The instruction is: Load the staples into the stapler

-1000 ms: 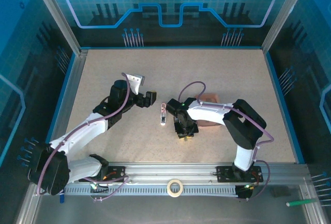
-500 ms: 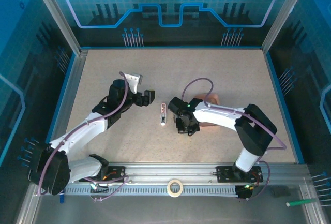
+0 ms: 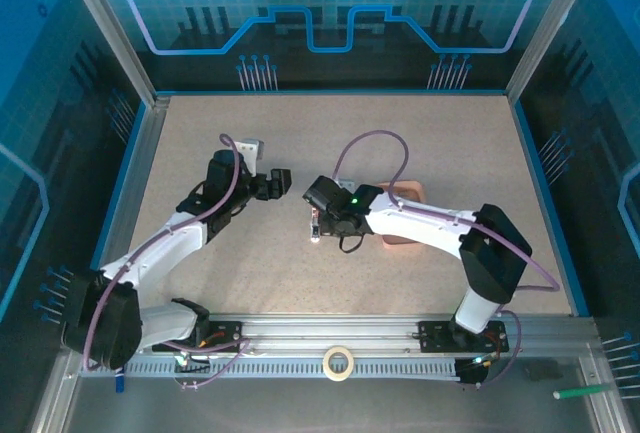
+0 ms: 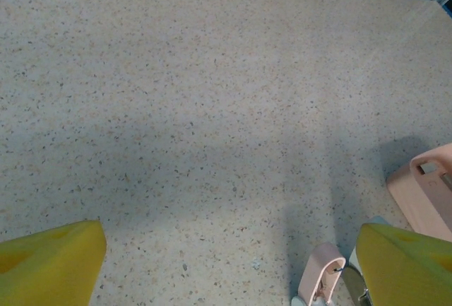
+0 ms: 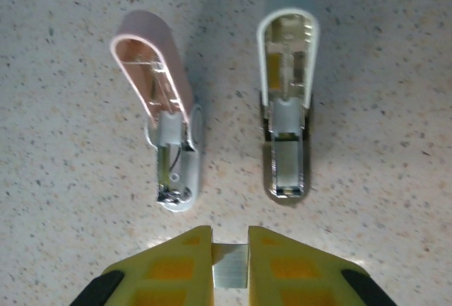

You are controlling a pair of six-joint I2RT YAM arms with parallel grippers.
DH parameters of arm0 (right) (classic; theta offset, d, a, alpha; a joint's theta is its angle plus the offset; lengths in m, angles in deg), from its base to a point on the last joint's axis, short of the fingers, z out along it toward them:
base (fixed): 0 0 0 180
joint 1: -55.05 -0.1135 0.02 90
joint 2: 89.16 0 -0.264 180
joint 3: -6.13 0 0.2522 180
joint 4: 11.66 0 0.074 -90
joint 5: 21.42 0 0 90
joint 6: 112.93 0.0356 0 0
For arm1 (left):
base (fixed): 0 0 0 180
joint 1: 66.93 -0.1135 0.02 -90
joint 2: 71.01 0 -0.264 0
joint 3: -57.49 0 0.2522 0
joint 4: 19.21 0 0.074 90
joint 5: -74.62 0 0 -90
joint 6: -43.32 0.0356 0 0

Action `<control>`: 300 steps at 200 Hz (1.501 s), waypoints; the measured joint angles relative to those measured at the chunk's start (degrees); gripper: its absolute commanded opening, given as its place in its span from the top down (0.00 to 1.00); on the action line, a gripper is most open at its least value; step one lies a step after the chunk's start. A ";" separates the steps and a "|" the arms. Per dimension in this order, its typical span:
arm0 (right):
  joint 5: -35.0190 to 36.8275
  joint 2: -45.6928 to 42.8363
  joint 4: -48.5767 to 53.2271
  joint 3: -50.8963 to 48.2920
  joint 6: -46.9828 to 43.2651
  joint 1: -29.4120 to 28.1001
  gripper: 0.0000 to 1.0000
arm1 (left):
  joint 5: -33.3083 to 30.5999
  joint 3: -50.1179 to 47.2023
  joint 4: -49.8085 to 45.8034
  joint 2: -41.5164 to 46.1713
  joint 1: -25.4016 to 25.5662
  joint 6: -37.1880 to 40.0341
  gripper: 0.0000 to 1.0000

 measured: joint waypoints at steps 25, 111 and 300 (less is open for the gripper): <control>1.16 2.25 -0.87 1.64 0.90 -0.83 0.84 | -0.04 0.00 -0.11 -0.76 -0.13 -0.02 0.07; 1.51 7.82 -3.52 3.69 2.73 -1.38 0.85 | -2.12 0.00 -0.22 -0.79 -0.28 -1.07 0.06; -0.87 11.85 -5.46 5.33 2.71 -1.36 0.85 | -2.60 0.31 -0.20 -1.44 -0.28 -1.46 0.06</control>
